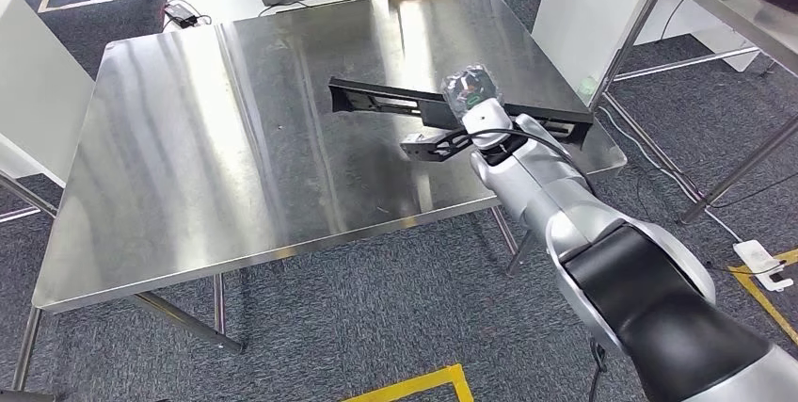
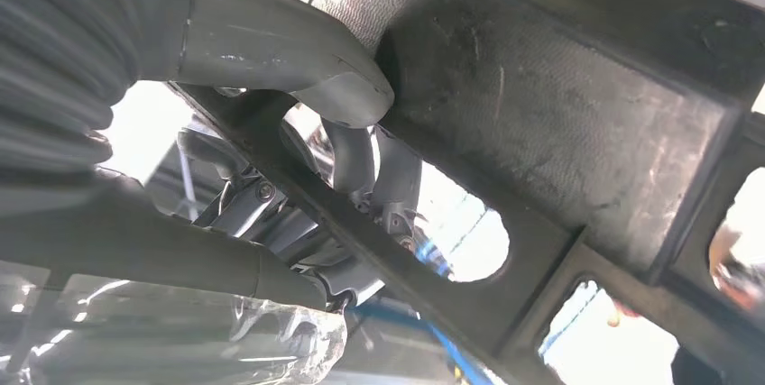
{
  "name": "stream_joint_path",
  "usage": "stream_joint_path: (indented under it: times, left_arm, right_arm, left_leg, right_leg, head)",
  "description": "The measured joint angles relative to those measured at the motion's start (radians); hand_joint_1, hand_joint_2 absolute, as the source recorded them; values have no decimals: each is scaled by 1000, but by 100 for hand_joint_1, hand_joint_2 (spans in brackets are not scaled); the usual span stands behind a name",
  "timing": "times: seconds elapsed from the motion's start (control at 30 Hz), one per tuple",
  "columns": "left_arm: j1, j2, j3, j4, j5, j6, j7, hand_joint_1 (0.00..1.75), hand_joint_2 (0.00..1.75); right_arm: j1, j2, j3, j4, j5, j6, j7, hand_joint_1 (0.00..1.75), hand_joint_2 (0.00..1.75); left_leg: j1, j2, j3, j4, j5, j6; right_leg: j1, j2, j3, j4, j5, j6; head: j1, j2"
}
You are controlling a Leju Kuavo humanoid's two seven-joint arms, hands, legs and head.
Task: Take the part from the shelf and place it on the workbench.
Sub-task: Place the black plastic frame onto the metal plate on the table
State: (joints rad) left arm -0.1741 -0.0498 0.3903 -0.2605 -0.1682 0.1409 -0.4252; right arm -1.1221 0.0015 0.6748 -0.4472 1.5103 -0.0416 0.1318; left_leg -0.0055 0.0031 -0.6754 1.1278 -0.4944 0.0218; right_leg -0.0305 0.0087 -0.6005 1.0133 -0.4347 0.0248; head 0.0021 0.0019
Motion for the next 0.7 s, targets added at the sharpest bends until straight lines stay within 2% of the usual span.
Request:
stream_joint_path:
  times: [0.07,0.1,0.13,0.17,0.23,0.27,0.3,0.37,0.43,0.5,0.57,0.6,0.63,0.67,0.7]
  left_arm:
    - [-1,-1,0,-1,-1,0,2,0,175]
    - [0,-1,0,-1,-1,0,3,0,175]
    - [0,-1,0,-1,-1,0,3,0,175]
    - [0,-1,0,-2,-1,0,4,0,175]
    - [-1,-1,0,-3,-1,0,4,0,175]
    - [-2,0,0,-4,-1,0,4,0,175]
    - [-2,0,0,-4,-2,0,4,0,175]
    - [-3,0,0,-4,-2,0,4,0,175]
    - [-3,-2,-1,-5,-2,-1,4,0,175]
    - [-4,-3,-1,-7,-3,-2,4,0,175]
    - [-4,-2,-1,-8,-7,-5,4,0,175]
    - [-4,-3,-1,-8,-10,-8,4,0,175]
    - [-4,-3,-2,-8,-14,-11,4,0,175]
    - [-4,-4,-3,-8,-20,-16,5,0,175]
    - [-5,-4,-5,-8,-28,-22,8,0,175]
  right_arm:
    - [-8,15,14,2,0,0,-3,175,175]
    - [-8,19,20,3,0,0,-5,175,175]
    - [-9,23,24,4,0,0,-5,175,175]
    - [-10,26,27,5,0,0,-6,175,175]
    - [-14,30,31,6,0,0,-6,175,175]
    - [-18,32,32,6,0,0,-6,175,175]
    - [-21,33,33,6,0,0,-6,175,175]
    - [-23,34,35,8,0,0,-6,175,175]
    - [-24,34,36,9,0,0,-7,175,175]
    - [-28,34,39,10,0,0,-21,175,175]
    - [-28,34,48,15,0,0,-53,175,175]
    - [-25,35,56,19,0,-2,-71,175,175]
    - [-20,36,67,23,0,-6,-88,175,175]
    - [-15,40,80,27,0,-11,-104,175,175]
    - [-10,45,93,31,0,-19,-119,175,175]
  left_leg:
    - [9,0,-65,127,-46,-12]
    - [13,0,-86,159,-48,-15]
    - [16,0,-89,154,-31,-17]
    - [19,0,-73,111,1,-16]
    - [19,-1,-11,-24,64,-13]
    - [18,-2,15,-74,79,-11]
    - [15,-3,30,-102,82,-9]
    - [9,-6,36,-109,77,-1]
    - [10,-6,43,-119,83,12]
    - [10,-5,49,-129,88,28]
    - [7,-6,49,-130,88,37]
    - [5,-7,49,-130,88,37]
    - [3,-9,49,-129,87,38]
    - [2,-10,49,-128,87,38]
    - [1,-12,49,-127,86,37]
  right_leg:
    - [0,0,0,0,-1,-4]
    - [1,0,0,0,-2,-4]
    - [1,0,1,0,-2,-5]
    - [0,0,2,0,-3,-5]
    - [1,1,3,0,-5,-2]
    - [3,2,2,0,-6,0]
    - [5,2,1,-1,-7,4]
    - [6,2,1,-5,-5,14]
    - [7,0,-7,7,-15,22]
    - [8,-2,-49,89,-54,16]
    - [9,-2,-113,212,-97,5]
    - [10,-2,-137,256,-106,5]
    - [11,-2,-146,269,-103,8]
    - [11,-2,-139,250,-89,13]
    - [11,-3,-114,194,-64,19]
  head:
    - [-1,0]
    - [-1,0]
    - [-1,0]
    - [-1,0]
    - [-1,0]
    - [-1,0]
    - [-1,0]
    - [-1,0]
    - [0,0]
    - [2,0]
    - [3,0]
    - [3,0]
    - [3,0]
    - [3,0]
    - [3,0]
